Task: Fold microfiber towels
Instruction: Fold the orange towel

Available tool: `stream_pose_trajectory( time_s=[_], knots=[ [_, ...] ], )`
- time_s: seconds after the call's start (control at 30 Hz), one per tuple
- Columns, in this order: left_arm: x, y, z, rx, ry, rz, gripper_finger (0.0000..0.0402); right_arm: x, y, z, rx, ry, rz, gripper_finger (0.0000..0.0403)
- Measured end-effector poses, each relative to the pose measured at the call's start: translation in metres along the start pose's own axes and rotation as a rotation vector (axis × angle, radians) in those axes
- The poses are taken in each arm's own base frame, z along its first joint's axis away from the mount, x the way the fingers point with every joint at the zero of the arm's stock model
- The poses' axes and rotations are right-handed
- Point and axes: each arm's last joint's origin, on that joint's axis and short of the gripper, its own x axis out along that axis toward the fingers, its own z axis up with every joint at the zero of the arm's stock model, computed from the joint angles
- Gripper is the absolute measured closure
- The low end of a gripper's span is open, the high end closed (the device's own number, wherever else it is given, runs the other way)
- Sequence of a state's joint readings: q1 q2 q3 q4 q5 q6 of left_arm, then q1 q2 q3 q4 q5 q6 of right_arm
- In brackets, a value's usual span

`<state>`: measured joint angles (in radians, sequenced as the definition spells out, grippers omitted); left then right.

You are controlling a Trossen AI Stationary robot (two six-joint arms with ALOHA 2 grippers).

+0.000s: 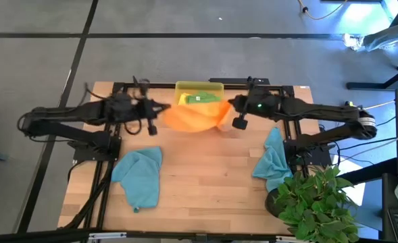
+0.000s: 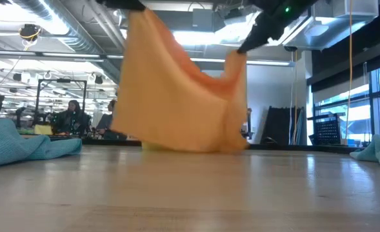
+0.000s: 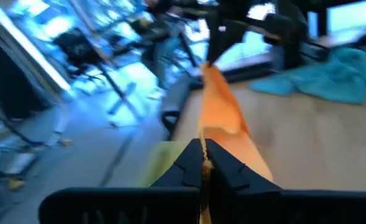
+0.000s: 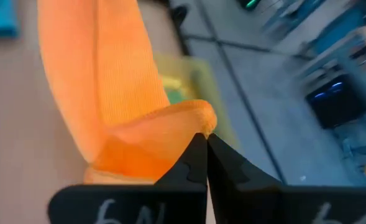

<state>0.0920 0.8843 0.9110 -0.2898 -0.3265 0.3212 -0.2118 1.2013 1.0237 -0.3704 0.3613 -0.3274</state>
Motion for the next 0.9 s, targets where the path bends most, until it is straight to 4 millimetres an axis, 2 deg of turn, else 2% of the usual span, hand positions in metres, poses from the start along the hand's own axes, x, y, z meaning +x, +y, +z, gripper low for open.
stream_pose_trajectory(
  time_s=[0.17,0.33,0.6,0.73,0.9],
  knots=[
    [-0.022,0.027,0.012,0.018,-0.071,0.114,0.0402,-0.021,-0.018,0.005,-0.003,-0.082,-0.113,0.0403],
    [-0.031,0.046,0.012,0.027,-0.063,0.223,0.0402,-0.028,-0.033,0.000,0.017,-0.073,-0.161,0.0403],
    [-0.020,0.068,-0.001,0.039,0.029,0.310,0.0402,-0.025,-0.052,-0.009,0.004,-0.027,-0.214,0.0403],
    [-0.011,0.075,-0.007,0.006,0.035,0.258,0.0402,-0.024,-0.060,-0.012,0.022,-0.016,-0.226,0.0403],
    [-0.006,0.074,-0.012,-0.041,0.032,0.130,0.0402,-0.023,-0.055,-0.014,0.030,-0.015,-0.151,0.0403]
  ],
)
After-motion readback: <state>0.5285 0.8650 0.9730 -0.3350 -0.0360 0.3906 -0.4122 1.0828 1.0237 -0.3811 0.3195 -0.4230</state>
